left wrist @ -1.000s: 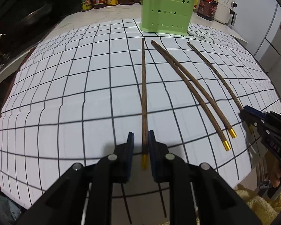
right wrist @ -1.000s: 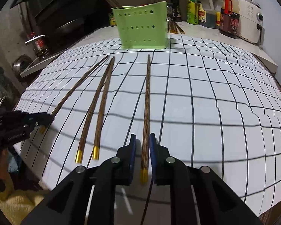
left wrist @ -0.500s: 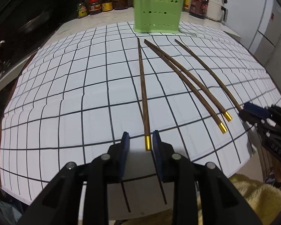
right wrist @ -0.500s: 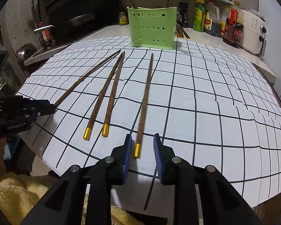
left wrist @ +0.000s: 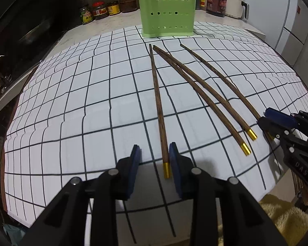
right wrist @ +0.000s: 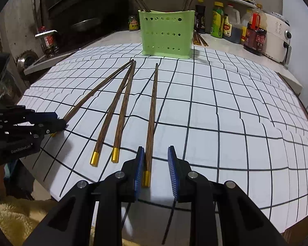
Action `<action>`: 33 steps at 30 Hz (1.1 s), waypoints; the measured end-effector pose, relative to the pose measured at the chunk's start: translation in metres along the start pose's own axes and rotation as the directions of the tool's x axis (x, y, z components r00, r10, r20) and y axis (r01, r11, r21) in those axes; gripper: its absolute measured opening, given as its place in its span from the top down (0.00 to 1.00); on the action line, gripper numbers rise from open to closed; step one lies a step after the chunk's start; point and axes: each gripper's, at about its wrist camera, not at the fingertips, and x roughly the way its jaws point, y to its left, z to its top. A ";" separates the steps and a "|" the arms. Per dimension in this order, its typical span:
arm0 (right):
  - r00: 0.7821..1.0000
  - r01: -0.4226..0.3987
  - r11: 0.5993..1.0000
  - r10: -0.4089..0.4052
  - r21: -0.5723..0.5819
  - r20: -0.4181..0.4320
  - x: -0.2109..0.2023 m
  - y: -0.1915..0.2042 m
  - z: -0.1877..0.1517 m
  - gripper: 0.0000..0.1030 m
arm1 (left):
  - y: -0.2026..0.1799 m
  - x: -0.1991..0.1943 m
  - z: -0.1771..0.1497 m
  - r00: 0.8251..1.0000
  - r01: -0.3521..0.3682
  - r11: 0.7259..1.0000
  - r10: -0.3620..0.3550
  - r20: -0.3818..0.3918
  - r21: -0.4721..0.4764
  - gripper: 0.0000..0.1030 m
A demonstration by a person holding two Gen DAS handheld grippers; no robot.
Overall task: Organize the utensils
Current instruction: 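Grasp a chopstick with the left tool while the right tool lifts its chopstick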
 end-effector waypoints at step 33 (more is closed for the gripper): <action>0.948 -0.088 0.994 0.064 0.061 0.312 -0.112 -0.017 0.080 0.94 | 0.064 -0.144 0.042 0.868 0.123 0.988 -0.062 0.493 -0.092 0.94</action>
